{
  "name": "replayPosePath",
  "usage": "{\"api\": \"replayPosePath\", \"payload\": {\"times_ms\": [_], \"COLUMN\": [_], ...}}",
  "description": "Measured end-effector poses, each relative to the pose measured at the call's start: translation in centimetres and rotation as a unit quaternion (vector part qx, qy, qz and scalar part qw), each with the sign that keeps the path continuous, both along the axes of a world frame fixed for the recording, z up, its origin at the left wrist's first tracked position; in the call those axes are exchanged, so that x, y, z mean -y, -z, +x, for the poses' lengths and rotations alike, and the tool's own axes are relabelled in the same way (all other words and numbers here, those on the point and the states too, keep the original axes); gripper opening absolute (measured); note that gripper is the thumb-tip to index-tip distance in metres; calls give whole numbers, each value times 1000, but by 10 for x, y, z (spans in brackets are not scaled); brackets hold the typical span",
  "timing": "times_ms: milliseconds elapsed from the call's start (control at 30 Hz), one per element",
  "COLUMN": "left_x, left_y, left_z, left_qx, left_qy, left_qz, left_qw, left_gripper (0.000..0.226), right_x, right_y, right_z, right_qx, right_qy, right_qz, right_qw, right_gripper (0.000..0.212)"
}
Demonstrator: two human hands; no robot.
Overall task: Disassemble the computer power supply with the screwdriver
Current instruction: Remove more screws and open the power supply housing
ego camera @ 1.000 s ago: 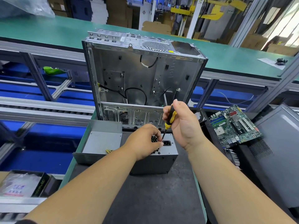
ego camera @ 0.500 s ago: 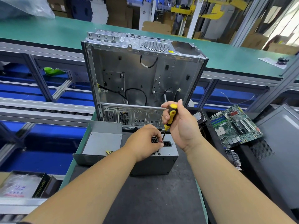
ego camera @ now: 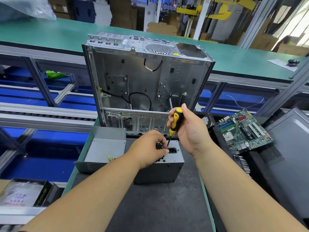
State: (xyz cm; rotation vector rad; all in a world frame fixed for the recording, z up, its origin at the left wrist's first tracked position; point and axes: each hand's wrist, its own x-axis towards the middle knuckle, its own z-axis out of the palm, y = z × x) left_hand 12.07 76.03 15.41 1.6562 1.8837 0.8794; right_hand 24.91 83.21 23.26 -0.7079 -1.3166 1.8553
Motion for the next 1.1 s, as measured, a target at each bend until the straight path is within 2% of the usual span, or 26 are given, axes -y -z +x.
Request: {"api": "replayPosePath", "payload": {"times_ms": [167,333,500,733,867,1000,1100], "left_x": [1,1,3,4,5,5,6], "left_y": [0,-1,-1,-4,-8,-9,-10], "left_z": [0,1,1,2,2,2,3], "left_qx": [8,6,2,8,34,39,49], "left_qy": [2,2,-2,2,4,3,-1], "left_qz": [3,6,7,0,-11,-25,-28], "left_qw": [1000,1000,1000,1000,999,999,998], "left_gripper": [17,18,17,16,18,22,21], "right_x": [2,1,-2,-5,-5,-3,-2], "right_y": [2,6,9,3,0,-4,-3], "right_z": [-6,-3,2,10,8,7,5], "right_qx": [-17,13,-29,-7,-3,-16,-19], "right_qy": [-10,-3,-3,5,26,14,2], "right_qz": [-26,35,1,6,12,-10,-33], "right_qw": [999,999,1000,1000,1000,1000,999], "right_gripper": [57,29,27,29,20,27,40]}}
